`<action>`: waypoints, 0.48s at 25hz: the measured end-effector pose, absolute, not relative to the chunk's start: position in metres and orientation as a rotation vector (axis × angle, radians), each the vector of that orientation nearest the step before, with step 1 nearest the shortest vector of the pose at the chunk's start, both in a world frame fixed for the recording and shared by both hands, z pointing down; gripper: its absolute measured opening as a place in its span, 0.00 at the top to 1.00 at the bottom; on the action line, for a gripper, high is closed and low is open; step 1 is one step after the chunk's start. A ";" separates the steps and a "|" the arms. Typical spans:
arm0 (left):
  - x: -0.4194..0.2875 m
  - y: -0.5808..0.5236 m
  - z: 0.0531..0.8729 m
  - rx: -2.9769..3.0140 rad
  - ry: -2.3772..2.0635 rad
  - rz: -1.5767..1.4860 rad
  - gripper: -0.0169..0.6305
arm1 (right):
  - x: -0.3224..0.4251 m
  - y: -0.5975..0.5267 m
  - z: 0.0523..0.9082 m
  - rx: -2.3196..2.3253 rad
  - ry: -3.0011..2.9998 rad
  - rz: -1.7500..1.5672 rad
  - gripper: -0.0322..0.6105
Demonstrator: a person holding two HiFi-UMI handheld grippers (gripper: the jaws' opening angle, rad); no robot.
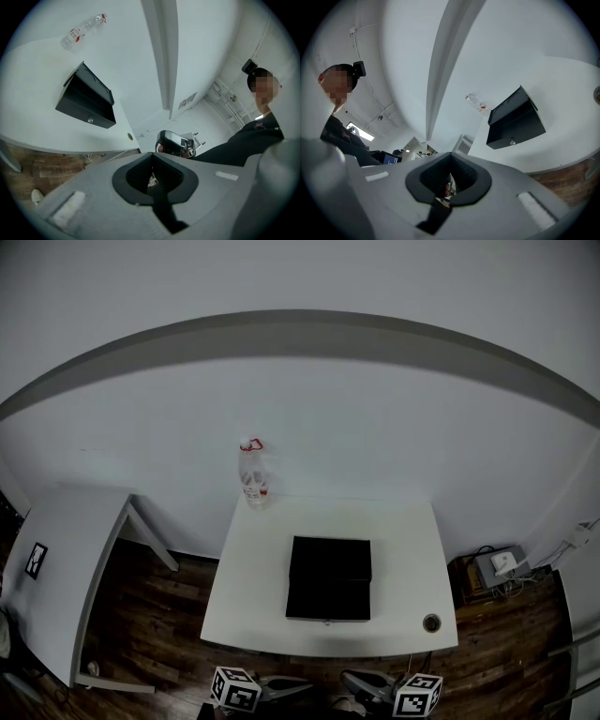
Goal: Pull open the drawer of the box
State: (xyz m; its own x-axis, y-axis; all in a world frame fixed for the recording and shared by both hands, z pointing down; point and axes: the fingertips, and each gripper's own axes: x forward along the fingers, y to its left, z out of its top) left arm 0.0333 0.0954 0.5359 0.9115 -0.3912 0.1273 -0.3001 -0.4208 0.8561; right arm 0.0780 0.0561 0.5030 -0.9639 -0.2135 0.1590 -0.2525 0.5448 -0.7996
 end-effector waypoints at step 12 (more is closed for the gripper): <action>0.047 0.097 0.533 2.030 -0.457 -0.109 0.97 | 0.089 0.066 0.506 0.450 -2.717 1.453 0.94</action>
State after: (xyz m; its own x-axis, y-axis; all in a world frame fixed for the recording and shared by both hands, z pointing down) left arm 0.0474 0.0974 0.5332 0.9241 -0.3645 0.1150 -0.2729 -0.4187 0.8661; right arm 0.0890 0.0665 0.5059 -0.9579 -0.2390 0.1589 -0.2648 0.5229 -0.8102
